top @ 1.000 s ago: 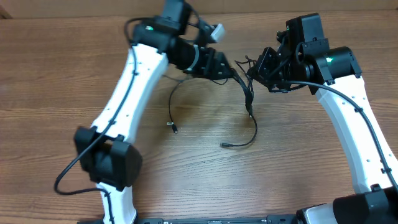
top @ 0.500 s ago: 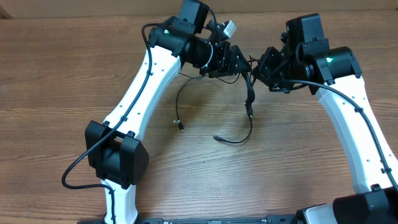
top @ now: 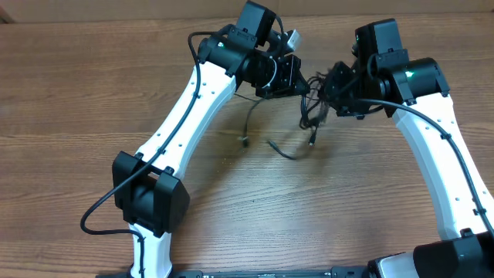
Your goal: Untangle cables
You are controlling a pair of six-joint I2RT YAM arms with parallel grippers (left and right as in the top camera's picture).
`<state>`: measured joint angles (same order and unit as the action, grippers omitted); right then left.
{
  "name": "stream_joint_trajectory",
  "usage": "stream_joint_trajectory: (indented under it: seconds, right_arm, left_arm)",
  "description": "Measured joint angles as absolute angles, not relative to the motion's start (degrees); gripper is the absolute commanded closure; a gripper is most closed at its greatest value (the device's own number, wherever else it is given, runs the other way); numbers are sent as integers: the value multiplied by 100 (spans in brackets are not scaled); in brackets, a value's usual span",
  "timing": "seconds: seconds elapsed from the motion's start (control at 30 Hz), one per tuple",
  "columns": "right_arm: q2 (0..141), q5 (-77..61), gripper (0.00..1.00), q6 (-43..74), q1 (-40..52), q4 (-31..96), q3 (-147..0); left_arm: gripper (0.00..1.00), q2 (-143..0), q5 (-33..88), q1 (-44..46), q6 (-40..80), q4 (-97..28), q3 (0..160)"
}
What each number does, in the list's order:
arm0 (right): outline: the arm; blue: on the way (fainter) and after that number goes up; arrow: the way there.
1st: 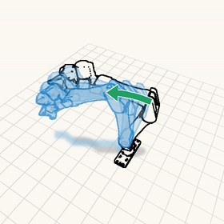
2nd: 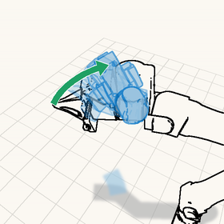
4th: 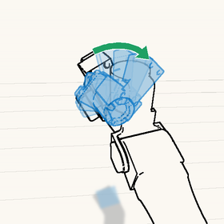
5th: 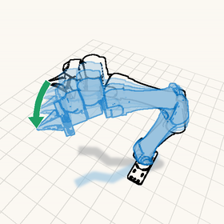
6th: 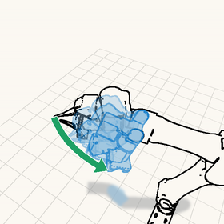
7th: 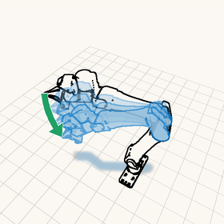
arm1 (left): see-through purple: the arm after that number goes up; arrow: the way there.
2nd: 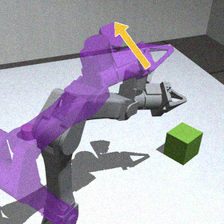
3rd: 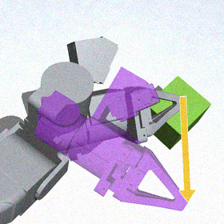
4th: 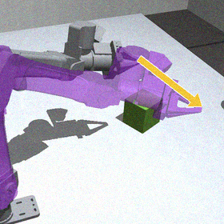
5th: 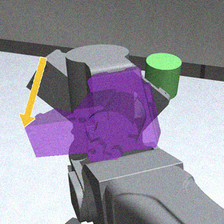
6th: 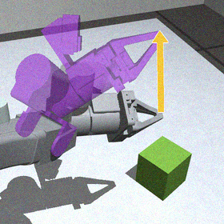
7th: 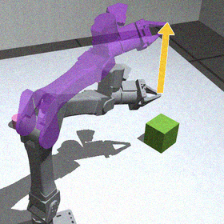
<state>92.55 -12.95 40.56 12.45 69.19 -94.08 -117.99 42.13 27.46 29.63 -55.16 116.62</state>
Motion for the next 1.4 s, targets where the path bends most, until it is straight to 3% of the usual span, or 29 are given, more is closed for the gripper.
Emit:
stream_joint_trajectory:
  seconds: [0.53, 0.9, 1.0, 1.13, 1.4]
  right_arm:
    - [9286, -292, 96, 3948, 1210, 7553, -9323]
    - [9382, -692, 96, 3295, 1205, 6582, -8381]
    - [9382, -1326, 96, 2993, 1223, 6204, -8381]
    - [9382, -2322, 96, 2816, 1304, 5618, -8379]
    - [9382, -3363, 96, 3566, 1369, 4790, -8379]
  left_arm:
    - [96, -10860, 4182, 1514, 2477, -5559, 11688]
    - [96, -10114, 4171, 982, 2248, -5675, 11782]
    - [86, -10116, 4160, 1033, 2110, -6031, 11782]
    - [67, -10127, 4152, 1151, 1846, -6490, 11789]
    - [55, -10536, 4152, 1413, 1282, -7081, 11791]
